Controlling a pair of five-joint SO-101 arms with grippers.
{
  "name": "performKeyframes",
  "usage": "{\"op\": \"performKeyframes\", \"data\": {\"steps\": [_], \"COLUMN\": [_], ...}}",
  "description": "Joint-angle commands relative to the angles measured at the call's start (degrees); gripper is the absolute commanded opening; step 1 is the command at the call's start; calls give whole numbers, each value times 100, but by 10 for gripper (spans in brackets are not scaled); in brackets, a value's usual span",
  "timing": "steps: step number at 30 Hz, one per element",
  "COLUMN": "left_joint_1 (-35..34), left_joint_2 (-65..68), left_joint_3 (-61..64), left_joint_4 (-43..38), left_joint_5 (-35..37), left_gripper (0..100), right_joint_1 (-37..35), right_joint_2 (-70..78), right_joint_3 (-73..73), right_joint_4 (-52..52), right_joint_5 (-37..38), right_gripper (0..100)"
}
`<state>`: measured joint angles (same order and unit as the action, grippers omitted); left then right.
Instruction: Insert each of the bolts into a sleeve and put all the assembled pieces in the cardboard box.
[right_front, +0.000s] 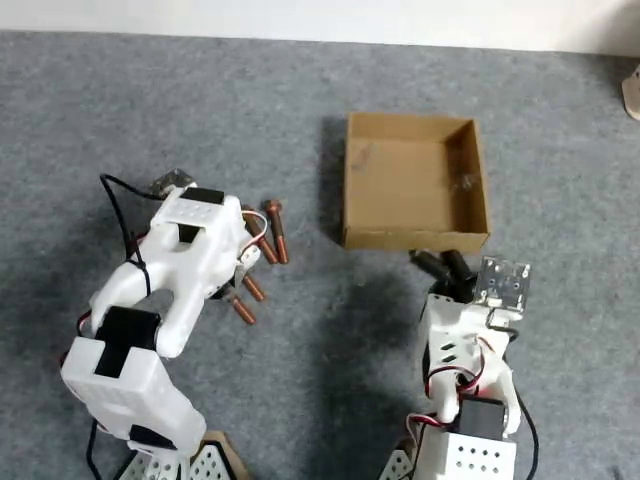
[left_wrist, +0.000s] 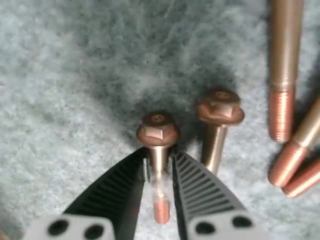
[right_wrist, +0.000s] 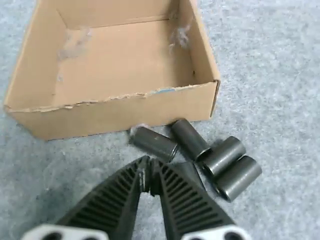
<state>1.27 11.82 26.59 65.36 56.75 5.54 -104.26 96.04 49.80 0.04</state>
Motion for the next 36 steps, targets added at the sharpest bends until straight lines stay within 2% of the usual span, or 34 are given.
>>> {"op": "performKeyframes", "data": {"steps": [1,6,10,15,18,21,26,36], "left_joint_1": [-92,-84,-84,-84,-84,-84,-84,-84], "left_joint_2": [48,57,57,57,57,57,57,57], "left_joint_3": [-13,-4,-4,-4,-4,-4,-4,-4], "left_joint_4": [79,79,79,79,79,70,70,79], "left_joint_5": [44,44,44,44,44,44,44,44], "left_gripper": [6,6,6,6,6,6,6,6], "right_joint_1": [13,-110,-92,-75,-101,-101,-101,-637], "right_joint_2": [40,505,1895,3864,4488,4804,5464,7741], "right_joint_3": [75,-312,-1244,-2879,-3670,-3785,-3802,-4620], "right_joint_4": [312,840,963,910,910,470,-66,-84], "right_joint_5": [316,976,1635,3253,3666,4246,4369,5284], "right_gripper": [3,3,3,3,4,33,158,166]}}
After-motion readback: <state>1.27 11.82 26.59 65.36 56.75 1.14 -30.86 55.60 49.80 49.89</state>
